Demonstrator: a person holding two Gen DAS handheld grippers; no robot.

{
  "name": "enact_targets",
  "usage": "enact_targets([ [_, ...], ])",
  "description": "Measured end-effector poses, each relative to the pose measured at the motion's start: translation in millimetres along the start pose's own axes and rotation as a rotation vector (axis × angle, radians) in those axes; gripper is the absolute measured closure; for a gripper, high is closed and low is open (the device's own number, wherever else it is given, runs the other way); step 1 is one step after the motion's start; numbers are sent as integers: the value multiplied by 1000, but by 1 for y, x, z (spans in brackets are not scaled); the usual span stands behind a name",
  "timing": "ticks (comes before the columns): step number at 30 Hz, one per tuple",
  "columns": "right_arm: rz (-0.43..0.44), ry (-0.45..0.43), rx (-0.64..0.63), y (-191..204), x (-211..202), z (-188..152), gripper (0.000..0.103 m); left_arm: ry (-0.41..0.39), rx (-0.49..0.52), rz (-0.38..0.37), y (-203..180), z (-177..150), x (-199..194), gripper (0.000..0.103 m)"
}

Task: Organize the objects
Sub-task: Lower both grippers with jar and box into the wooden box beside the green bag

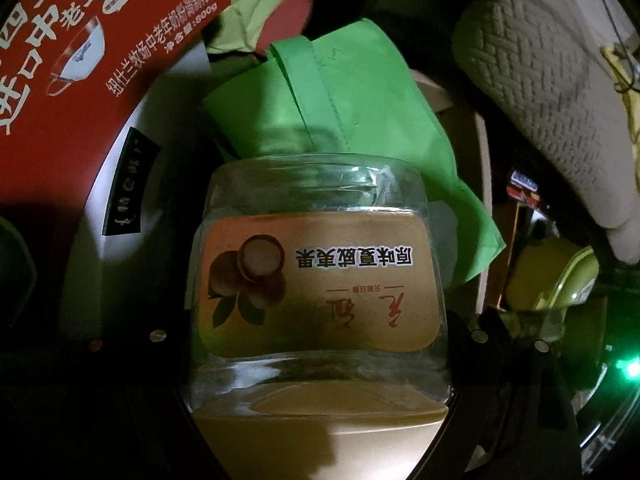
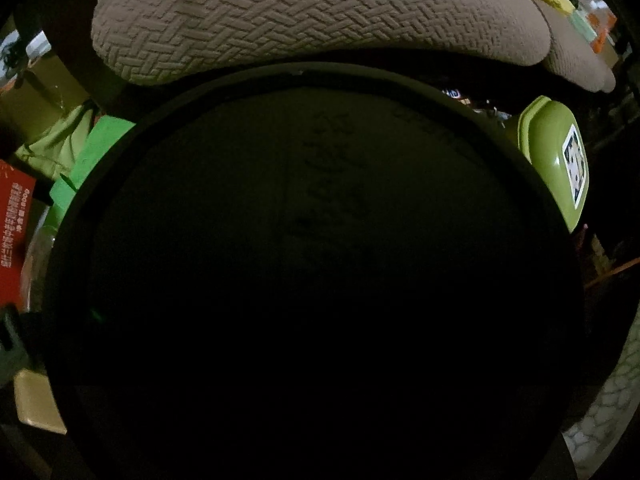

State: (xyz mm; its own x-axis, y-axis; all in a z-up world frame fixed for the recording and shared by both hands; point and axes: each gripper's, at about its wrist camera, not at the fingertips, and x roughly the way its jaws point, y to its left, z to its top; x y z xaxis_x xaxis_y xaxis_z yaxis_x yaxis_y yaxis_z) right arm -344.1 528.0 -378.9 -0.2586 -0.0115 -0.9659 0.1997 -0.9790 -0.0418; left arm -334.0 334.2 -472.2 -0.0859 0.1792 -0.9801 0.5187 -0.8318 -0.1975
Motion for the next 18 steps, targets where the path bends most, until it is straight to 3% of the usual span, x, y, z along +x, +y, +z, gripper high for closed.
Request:
enact_targets([
  [6, 25, -63, 38, -20, 1, -38, 37, -11, 48, 6, -12, -3, 6, 14],
  [13, 37, -105, 88, -41, 2, -56, 37, -30, 84, 22, -22, -4, 8, 14],
  [17, 36, -114, 93, -35, 8, -68, 37, -22, 82, 21, -24, -5, 13, 14],
  [18, 34, -106, 91, -27, 18, -58, 37, -20, 82, 28, -24, -6, 14, 14],
])
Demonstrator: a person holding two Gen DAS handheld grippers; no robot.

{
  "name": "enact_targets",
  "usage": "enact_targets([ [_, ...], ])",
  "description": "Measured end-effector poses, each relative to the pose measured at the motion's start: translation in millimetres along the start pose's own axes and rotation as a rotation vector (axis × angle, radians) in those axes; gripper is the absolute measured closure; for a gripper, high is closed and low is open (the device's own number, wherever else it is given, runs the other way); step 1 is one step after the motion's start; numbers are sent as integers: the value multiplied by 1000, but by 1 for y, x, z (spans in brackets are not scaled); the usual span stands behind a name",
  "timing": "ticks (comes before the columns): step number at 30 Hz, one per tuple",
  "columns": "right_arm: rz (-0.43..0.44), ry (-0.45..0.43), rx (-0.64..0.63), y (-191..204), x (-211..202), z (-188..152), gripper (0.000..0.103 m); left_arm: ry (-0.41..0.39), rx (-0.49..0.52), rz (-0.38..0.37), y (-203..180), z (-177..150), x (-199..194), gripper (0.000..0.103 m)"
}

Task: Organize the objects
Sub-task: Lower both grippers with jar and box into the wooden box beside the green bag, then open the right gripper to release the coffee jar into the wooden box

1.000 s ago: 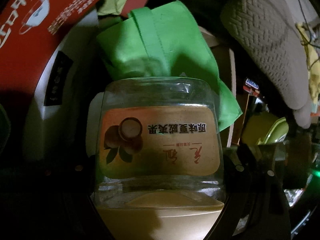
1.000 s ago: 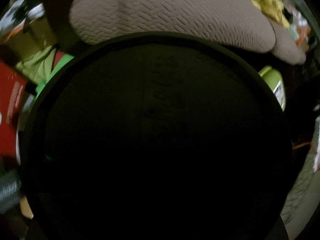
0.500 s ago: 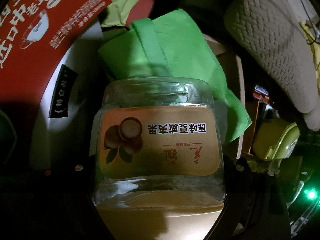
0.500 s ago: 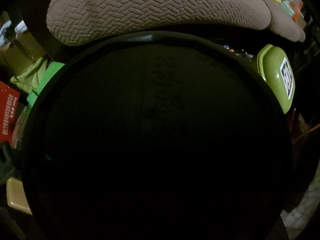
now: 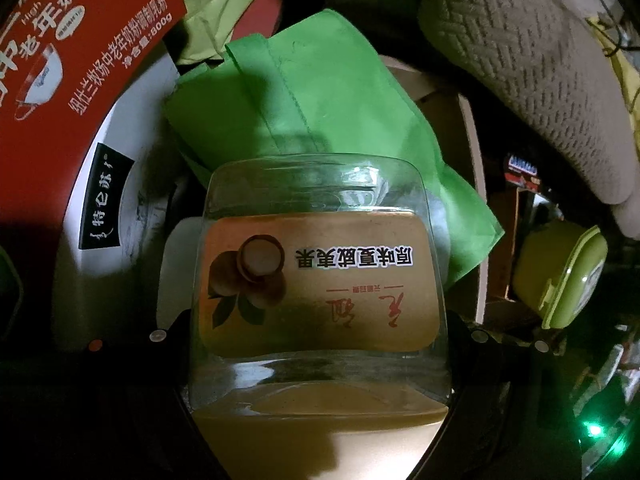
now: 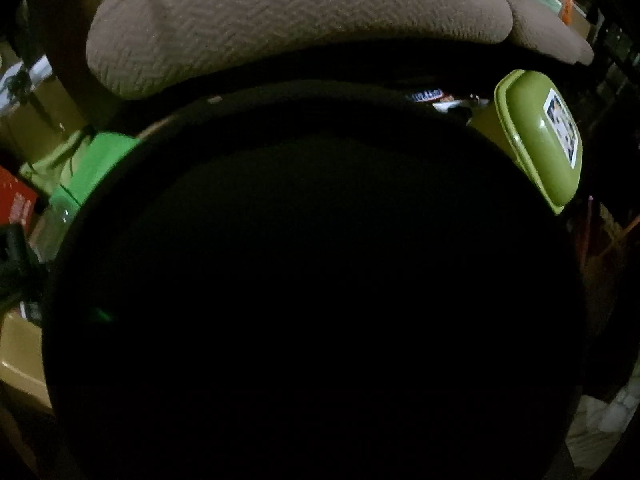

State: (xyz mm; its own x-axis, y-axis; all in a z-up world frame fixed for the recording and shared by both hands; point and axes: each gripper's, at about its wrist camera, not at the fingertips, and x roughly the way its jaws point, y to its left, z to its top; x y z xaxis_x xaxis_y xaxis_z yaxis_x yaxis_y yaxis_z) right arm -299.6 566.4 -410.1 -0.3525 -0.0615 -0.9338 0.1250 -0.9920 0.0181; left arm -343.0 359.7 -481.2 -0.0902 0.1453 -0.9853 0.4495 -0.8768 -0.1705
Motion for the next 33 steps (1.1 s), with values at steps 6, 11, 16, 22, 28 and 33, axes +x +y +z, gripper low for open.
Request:
enact_targets([
  [6, 3, 59, 60, -19, 18, -14, 37, 1, 1, 12, -1, -1, 6, 14],
  [11, 11, 62, 62, -15, 25, 8, 37, 3, 18, 15, -6, -4, 9, 14],
  [16, 39, 52, 107, -21, 27, 17, 37, 22, -20, 12, 1, -3, 17, 14],
  [22, 15, 52, 62, -8, 33, 29, 37, 33, -42, 16, 6, -3, 20, 14],
  [28, 69, 59, 107, -10, 44, 52, 37, 23, -34, 36, 6, -3, 22, 14],
  [33, 36, 46, -23, 22, 38, 67, 37, 17, -21, 61, 6, -5, 23, 14],
])
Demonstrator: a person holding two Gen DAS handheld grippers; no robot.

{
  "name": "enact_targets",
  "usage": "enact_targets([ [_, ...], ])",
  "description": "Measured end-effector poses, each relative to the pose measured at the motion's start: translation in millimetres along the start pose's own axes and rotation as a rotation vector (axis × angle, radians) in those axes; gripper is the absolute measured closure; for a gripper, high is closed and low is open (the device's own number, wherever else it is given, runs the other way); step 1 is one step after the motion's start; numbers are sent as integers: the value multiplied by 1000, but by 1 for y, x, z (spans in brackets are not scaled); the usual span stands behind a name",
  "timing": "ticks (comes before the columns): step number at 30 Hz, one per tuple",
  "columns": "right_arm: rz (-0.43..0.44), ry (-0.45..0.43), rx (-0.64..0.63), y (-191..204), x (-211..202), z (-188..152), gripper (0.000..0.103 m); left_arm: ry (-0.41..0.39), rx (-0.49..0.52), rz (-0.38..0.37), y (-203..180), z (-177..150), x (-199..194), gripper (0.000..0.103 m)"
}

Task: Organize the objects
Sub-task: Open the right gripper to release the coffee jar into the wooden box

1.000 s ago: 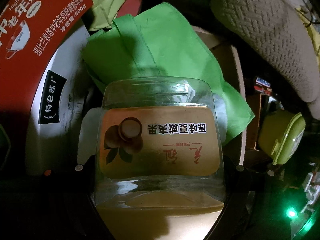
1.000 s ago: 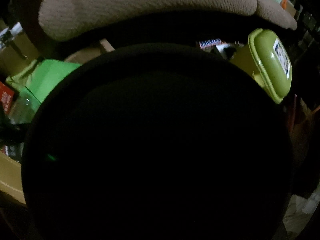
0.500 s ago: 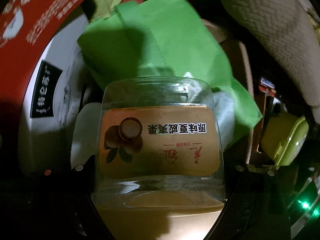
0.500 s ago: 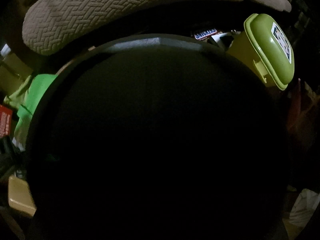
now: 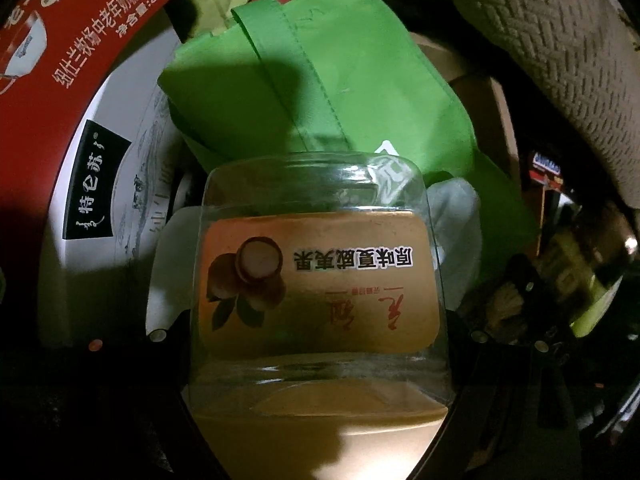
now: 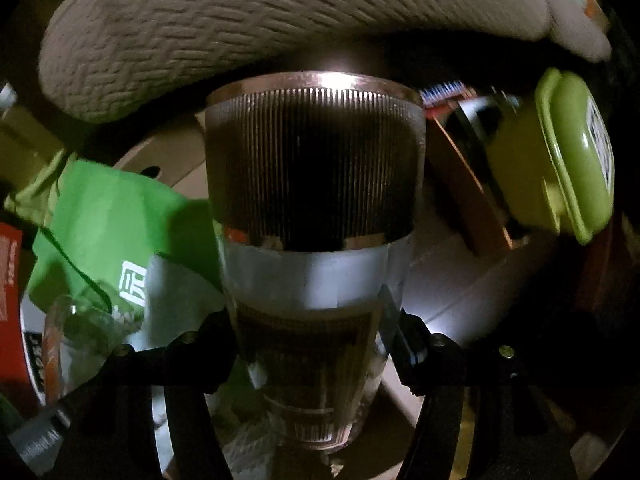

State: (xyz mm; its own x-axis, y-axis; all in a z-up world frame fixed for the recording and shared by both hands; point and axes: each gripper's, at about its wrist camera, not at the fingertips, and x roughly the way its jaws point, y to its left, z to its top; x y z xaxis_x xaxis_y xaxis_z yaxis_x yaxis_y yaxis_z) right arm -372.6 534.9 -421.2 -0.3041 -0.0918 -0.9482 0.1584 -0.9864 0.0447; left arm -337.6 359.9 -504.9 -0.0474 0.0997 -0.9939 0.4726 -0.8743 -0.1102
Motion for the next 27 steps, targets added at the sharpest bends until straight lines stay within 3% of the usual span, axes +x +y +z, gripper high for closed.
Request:
enact_targets([
  [5, 12, -3, -61, 4, 1, -3, 37, -8, -2, 1, -2, -2, 0, 14],
  [12, 23, 79, -75, 1, 13, -24, 37, -28, 1, -6, -7, -2, 2, 14],
  [19, -28, 129, -193, 14, 13, -28, 37, -29, 3, -1, -8, -1, 3, 14],
  [27, 18, 164, -172, 8, 4, -26, 36, -26, 5, 1, -8, -2, 3, 14],
])
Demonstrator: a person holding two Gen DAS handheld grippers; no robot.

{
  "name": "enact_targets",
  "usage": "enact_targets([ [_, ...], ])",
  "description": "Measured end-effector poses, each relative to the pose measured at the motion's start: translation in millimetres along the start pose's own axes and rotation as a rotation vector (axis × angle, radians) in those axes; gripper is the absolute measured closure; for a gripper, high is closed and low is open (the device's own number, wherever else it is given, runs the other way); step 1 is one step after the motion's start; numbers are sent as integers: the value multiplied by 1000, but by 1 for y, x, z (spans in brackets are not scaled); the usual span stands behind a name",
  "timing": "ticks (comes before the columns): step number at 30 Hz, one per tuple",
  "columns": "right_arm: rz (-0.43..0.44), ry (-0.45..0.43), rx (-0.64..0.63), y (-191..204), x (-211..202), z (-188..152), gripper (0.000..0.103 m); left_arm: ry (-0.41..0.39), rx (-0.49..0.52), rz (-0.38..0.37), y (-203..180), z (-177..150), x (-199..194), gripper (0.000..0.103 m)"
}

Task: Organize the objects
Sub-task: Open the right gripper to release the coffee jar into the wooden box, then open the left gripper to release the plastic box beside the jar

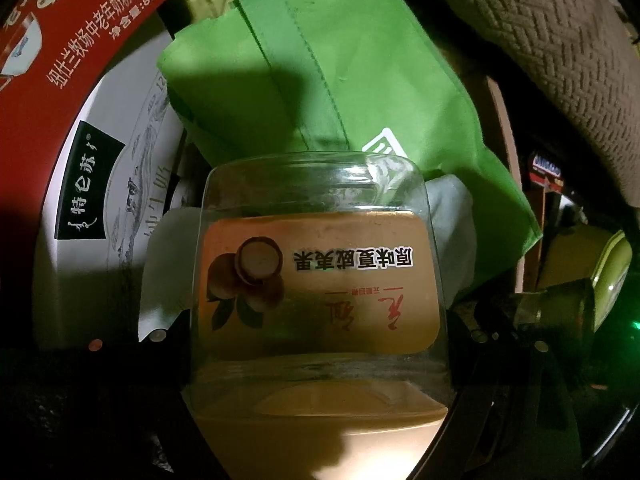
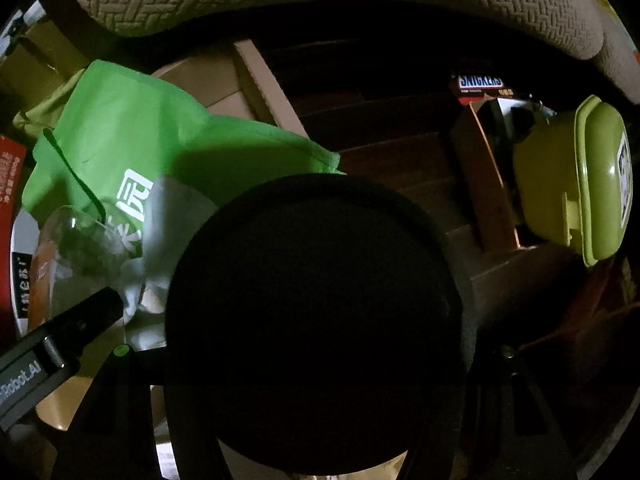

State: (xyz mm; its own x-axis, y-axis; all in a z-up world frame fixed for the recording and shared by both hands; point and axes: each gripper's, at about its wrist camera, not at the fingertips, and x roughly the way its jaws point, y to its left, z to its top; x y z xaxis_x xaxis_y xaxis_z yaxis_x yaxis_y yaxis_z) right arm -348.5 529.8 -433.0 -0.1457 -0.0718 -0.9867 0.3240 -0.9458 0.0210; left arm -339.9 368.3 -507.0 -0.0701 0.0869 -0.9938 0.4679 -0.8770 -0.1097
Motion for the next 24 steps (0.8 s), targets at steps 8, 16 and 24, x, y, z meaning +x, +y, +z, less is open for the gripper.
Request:
enact_targets([
  [8, -41, -69, 33, -6, -27, 4, 26, 13, 14, 8, -3, 1, 5, 14],
  [16, -90, -155, 71, -30, -63, -10, 27, 23, 5, -6, -1, 3, 8, 14],
  [24, -55, -159, 30, -18, -76, -26, 50, 38, 34, -68, -10, 0, 7, 14],
])
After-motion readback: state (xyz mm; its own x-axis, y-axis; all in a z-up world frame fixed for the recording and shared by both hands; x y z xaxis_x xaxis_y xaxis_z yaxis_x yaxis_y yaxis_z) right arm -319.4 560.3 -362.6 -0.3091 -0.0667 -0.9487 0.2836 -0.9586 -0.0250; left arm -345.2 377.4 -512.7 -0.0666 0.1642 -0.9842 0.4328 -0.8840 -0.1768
